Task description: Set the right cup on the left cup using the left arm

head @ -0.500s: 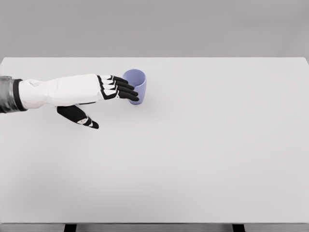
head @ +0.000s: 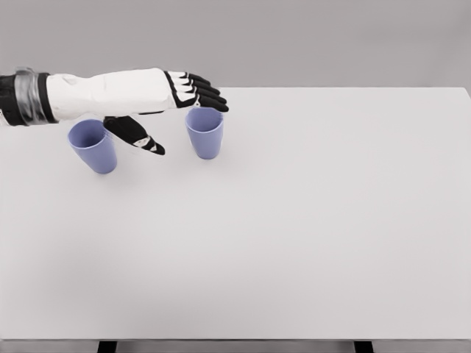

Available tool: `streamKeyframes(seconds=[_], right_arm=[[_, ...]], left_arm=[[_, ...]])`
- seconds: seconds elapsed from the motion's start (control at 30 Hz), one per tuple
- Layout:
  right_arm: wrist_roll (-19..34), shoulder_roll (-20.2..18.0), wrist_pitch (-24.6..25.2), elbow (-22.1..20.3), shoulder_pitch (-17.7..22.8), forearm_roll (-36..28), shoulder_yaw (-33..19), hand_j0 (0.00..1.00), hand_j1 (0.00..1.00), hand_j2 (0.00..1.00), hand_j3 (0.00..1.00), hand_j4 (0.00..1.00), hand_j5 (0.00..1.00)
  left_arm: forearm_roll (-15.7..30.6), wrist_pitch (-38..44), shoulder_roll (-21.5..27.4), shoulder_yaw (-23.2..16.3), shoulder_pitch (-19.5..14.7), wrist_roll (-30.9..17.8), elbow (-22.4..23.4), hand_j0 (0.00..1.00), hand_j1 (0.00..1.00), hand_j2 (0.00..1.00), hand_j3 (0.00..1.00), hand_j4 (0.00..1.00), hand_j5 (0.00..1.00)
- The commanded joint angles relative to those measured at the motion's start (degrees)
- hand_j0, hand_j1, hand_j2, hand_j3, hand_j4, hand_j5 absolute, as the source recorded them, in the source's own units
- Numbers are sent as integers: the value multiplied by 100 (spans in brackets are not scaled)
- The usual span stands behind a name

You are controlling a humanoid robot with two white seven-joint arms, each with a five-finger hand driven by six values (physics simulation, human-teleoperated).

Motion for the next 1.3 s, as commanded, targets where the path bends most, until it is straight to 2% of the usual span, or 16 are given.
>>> streamKeyframes(seconds=[0.0,0.1,0.17,0.2,0.33,0.53,0.93,1.0,1.17,1.27], right_arm=[[2,0,-2,1,0,9,-3,100,100,100,100,100,100],[2,0,-2,1,0,9,-3,100,100,100,100,100,100],[2,0,-2,1,0,9,-3,100,100,100,100,100,100],[2,0,-2,1,0,9,-3,100,100,100,100,100,100],[2,0,-2,1,0,1,-3,100,100,100,100,100,100],[2,0,-2,1,0,0,-3,100,100,100,100,100,100],[2,0,-2,1,0,1,-3,100,100,100,100,100,100],[2,0,-2,1,0,9,-3,100,100,100,100,100,100],[2,0,-2,1,0,9,-3,100,100,100,100,100,100],[2,0,-2,1,0,9,-3,100,100,100,100,100,100]], left_arm=[[92,8,-96,-204,0,-6,69,100,100,100,100,100,100],[215,8,-184,-239,-97,-85,86,100,100,100,100,100,100],[206,8,-245,-327,-308,-752,139,100,100,100,100,100,100],[215,8,-342,-327,-325,-797,297,100,100,100,100,100,100],[136,8,-808,-327,-325,-841,1448,100,100,100,100,100,100],[109,8,-1502,-318,-343,-867,2213,100,100,100,100,100,100],[92,8,-1599,-336,-317,-867,2363,100,100,100,100,100,100],[-383,8,-1774,-265,-308,-867,2968,100,100,100,100,100,100],[-436,8,-2214,-274,-299,-858,3953,100,100,100,100,100,100],[-436,8,-2311,-309,-290,-858,4042,100,100,100,100,100,100]])
